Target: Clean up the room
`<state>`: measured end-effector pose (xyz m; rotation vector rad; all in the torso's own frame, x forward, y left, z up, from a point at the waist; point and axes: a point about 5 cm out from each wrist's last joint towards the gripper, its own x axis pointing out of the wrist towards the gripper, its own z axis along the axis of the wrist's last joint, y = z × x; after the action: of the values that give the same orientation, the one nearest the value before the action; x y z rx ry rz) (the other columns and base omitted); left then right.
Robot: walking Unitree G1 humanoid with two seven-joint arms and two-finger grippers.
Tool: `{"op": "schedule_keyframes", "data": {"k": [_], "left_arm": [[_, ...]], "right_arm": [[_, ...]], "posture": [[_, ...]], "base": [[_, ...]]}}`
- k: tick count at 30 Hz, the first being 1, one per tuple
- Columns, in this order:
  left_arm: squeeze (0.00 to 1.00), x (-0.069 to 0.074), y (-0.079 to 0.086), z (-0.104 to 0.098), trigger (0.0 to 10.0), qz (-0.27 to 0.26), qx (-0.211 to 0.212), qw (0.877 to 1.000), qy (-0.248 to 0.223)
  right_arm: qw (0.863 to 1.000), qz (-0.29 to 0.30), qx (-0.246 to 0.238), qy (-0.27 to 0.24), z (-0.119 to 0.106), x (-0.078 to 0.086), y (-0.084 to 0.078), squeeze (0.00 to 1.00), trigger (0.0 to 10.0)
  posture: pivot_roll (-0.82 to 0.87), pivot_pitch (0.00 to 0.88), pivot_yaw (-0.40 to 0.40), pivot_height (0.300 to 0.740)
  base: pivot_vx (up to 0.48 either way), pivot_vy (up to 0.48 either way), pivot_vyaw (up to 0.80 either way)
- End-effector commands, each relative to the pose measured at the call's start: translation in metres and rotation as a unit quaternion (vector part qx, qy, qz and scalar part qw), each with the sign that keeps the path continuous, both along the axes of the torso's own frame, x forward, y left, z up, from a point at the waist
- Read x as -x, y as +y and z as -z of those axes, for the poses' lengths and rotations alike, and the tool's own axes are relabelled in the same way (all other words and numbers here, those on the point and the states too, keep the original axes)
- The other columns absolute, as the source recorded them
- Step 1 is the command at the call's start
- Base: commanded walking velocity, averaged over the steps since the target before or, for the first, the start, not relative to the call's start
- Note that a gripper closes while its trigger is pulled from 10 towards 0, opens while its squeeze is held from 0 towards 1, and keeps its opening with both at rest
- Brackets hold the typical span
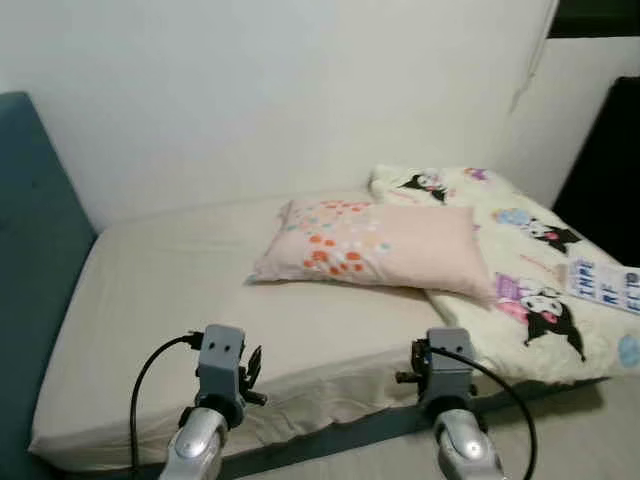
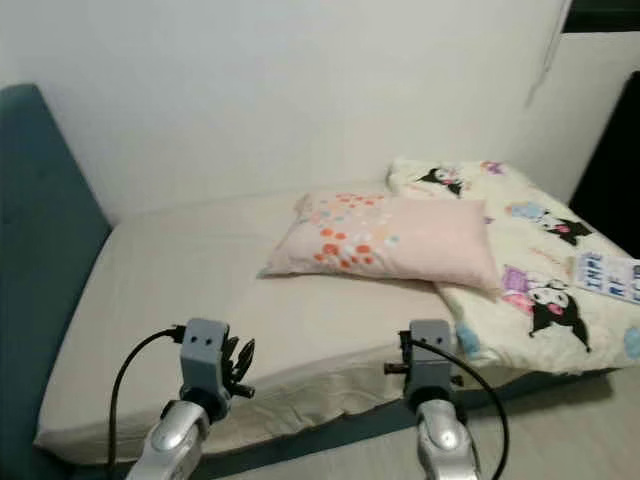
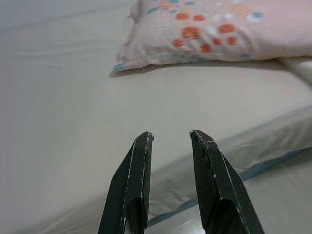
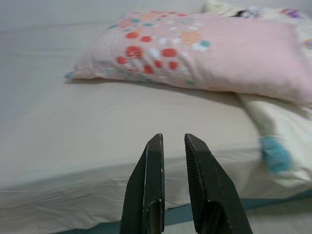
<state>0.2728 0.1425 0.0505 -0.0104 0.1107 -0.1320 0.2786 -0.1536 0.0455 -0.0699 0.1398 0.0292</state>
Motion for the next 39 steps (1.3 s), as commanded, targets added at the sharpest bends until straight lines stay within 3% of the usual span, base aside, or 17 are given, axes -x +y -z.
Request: {"op": "schedule_keyframes", "data": {"k": [1, 10, 32, 39], "left_arm": [[0.0, 0.0003, -0.0024, 0.0003, 10.0, 0.003, 0.003, 1.0, 0.002], [0.0, 0.0006, -0.0035, 0.0009, 10.0, 0.002, 0.003, 1.0, 0.004], [0.0, 0.0007, 0.0001, 0.0012, 10.0, -0.007, -0.002, 1.0, 0.006], [0.0, 0.0013, 0.0016, 0.0017, 10.0, -0.017, -0.003, 1.0, 0.005]], "right_arm": [[1.0, 0.007, 0.006, 0.01, 0.0034, 0.0022, -0.0078, 0.0, 10.0], [1.0, -0.002, 0.01, 0.011, 0.0032, 0.002, -0.0071, 0.0, 10.0], [1.0, -0.002, -0.004, 0.016, 0.0042, 0.0024, -0.0066, 0.0, 10.0], [1.0, -0.003, -0.003, 0.018, 0.0048, 0.0026, -0.0071, 0.0, 10.0]], "posture": [[-0.03, 0.046, -0.015, 0.74], [-0.03, 0.05, -0.018, 0.74], [-0.03, 0.058, -0.019, 0.74], [-0.03, 0.058, -0.019, 0.74]], "base": [[0.315, 0.0, 0.0], [0.317, 0.0, 0.6], [0.297, 0.0, 0.0], [0.0, 0.0, 0.0]]}}
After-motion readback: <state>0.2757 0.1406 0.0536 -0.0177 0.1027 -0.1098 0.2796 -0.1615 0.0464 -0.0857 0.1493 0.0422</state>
